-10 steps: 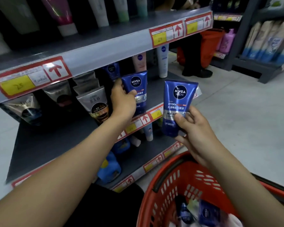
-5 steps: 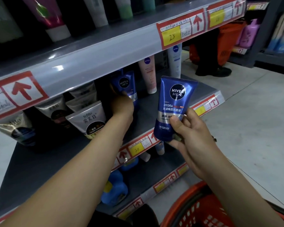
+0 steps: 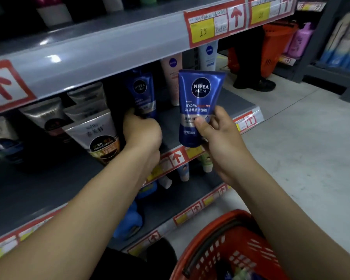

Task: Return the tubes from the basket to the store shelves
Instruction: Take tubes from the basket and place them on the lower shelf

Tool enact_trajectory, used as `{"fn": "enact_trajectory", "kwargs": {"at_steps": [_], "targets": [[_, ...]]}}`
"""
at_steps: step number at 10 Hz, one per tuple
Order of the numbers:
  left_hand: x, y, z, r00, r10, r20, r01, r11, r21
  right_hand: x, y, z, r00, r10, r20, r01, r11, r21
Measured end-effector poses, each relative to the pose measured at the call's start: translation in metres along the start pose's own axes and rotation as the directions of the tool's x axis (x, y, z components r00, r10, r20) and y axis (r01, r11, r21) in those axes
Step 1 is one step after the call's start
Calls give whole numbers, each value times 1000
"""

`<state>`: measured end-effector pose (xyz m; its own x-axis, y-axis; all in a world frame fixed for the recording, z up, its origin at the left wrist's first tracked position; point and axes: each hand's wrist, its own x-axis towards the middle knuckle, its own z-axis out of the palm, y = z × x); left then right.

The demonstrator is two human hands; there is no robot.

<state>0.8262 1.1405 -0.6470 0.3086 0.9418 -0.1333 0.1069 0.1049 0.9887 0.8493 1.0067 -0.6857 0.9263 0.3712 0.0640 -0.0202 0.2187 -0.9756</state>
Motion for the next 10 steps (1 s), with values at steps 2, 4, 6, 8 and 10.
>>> {"fn": "enact_trajectory", "kwargs": {"at_steps": [2, 4, 6, 8, 10], "targets": [[-23, -19, -16, 872, 50, 488, -57, 998, 0, 26, 12, 24, 997, 5, 77, 7, 988, -156], [-4, -34, -24, 878, 18, 479, -53, 997, 59, 55, 27, 48, 991, 7, 133, 39, 938, -344], [2, -34, -19, 877, -6, 481, -54, 992, 111, 74, 37, 57, 995, -6, 99, 43, 927, -371], [-4, -26, -13, 906, -20, 423, -41, 990, 135, 78, 34, 56, 991, 32, 126, 24, 909, -417], [-39, -18, -17, 929, -69, 365, -13, 976, 219, 30, 15, 27, 997, -60, -56, 14, 794, -608]]}}
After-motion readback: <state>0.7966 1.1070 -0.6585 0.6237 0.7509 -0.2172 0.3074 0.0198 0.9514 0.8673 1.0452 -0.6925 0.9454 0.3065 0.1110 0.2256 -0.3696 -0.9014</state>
